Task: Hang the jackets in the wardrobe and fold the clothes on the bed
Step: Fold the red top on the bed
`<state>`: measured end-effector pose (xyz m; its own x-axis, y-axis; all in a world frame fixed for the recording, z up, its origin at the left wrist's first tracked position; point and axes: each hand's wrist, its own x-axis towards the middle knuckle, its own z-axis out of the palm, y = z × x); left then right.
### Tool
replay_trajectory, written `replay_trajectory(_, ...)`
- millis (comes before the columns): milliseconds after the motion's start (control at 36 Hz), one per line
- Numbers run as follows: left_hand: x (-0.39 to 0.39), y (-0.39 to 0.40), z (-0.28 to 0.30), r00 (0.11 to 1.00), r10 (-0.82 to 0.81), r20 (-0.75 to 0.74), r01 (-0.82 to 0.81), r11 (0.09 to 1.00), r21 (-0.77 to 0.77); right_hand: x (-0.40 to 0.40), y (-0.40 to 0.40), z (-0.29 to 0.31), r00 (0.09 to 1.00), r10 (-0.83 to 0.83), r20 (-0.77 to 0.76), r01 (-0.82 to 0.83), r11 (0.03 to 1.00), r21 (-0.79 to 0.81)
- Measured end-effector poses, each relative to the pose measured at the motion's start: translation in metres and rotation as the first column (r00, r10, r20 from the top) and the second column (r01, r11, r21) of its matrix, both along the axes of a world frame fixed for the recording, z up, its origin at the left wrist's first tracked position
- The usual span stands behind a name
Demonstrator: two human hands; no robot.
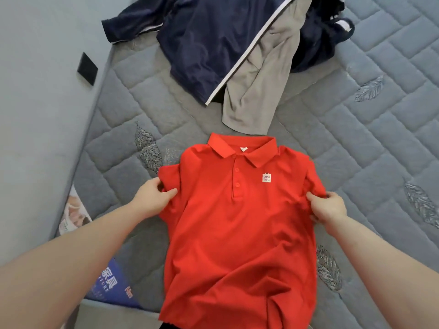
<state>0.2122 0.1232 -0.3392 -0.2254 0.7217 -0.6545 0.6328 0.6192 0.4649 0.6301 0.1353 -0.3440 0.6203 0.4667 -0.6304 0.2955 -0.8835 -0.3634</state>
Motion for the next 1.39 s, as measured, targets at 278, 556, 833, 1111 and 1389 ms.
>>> replay_trajectory(278, -0.031, 0.007, 0.000, 0.952, 0.298, 0.066, -0.287, 0.948, -0.136, 0.026, -0.001, 0.024, 0.983, -0.046, 0.176, 0.014, 0.984, 0.178)
replay_trajectory(556, -0.021, -0.016, 0.001, 0.859, 0.509, 0.055, -0.491, 0.850, -0.189, -0.043, -0.082, 0.027, 0.854, 0.454, 0.253, -0.508, 0.833, 0.219)
replay_trajectory(833, 0.006, -0.135, 0.007, 0.940, 0.342, -0.006, -0.336, 0.919, -0.205, -0.121, -0.221, 0.025, 0.921, 0.389, -0.012, -0.388, 0.920, 0.061)
replay_trajectory(1111, 0.043, -0.231, 0.021, 0.997, -0.001, 0.074, 0.029, 0.924, -0.380, -0.087, -0.281, 0.021, 0.937, 0.332, 0.107, -0.326, 0.943, -0.074)
replay_trajectory(1389, 0.028, -0.190, 0.023, 0.999, 0.002, -0.038, -0.015, 0.937, -0.350, -0.064, -0.284, 0.036, 0.995, 0.093, 0.032, -0.081, 0.958, -0.275)
